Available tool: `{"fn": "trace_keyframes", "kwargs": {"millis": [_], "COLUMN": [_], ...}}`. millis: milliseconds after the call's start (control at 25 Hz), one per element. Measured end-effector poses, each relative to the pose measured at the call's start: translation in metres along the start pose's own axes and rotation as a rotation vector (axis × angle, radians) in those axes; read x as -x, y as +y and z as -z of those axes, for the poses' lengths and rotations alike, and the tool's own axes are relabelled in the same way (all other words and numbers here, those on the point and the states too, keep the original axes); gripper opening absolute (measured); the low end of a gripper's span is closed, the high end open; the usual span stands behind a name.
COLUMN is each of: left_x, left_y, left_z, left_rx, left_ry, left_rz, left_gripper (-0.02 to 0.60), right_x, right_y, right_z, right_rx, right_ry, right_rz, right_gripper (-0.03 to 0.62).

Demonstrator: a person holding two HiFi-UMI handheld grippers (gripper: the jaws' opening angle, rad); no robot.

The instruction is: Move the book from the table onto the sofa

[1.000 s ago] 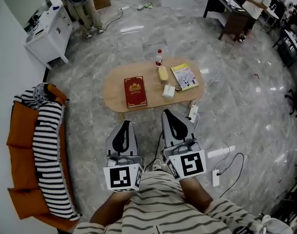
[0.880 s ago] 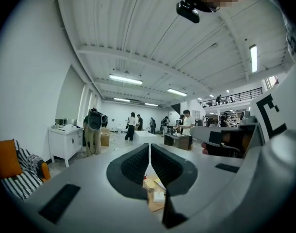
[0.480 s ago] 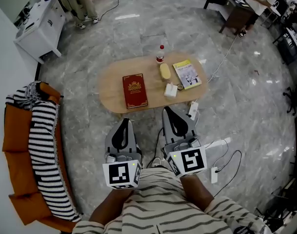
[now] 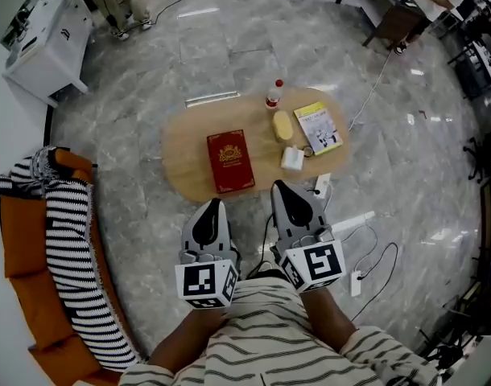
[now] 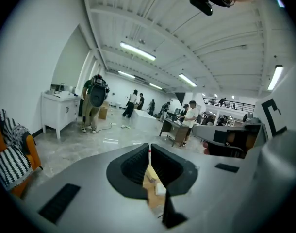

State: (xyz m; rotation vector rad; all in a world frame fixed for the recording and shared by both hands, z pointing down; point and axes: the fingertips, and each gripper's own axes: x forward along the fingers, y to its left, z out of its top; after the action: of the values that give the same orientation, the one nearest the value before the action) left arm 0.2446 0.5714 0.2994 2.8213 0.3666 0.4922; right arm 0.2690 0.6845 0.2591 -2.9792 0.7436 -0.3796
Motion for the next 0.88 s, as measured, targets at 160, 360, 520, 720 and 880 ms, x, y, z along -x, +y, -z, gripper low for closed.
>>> {"fn": "trace_keyframes", "kwargs": {"millis": [160,360,520,720,880], "left_x": [-0.032,-0.067,-0.092,-0.131,-0.153], "left_y": [0.029,0.055,0.068,0.079,0.085], "left_z": [0.010,0.030,0.065,0.110,0.150], "left_rx": [0.011,0.054,0.090,0.124,0.136], "left_ry": [0.042,0.086,0.144,0.186,0.245], "left_rz": [0.017,0.027,0.009,-0.021,-0.038], "left_gripper": [0.018,0.018,0.018,0.018,0.019], "right_x": [-0.038,-0.076,-0.099,-0.132,-0.150], "right_y": [-0.004,-0.008,-0.012,-0.033,-0.043], "right_z": [0.021,0.064,0.106,0.153,0.185], "right_rx": [-0.005,-0.039,-0.072,-0.085,-0.116], "right_ry": [0.051,0.130,0.209,0.278,0.314], "right_rz": [0.035,0.056,0.048,0.002,-0.023], "right_gripper": [0.012,0.013,0.013,0.014,0.014]}}
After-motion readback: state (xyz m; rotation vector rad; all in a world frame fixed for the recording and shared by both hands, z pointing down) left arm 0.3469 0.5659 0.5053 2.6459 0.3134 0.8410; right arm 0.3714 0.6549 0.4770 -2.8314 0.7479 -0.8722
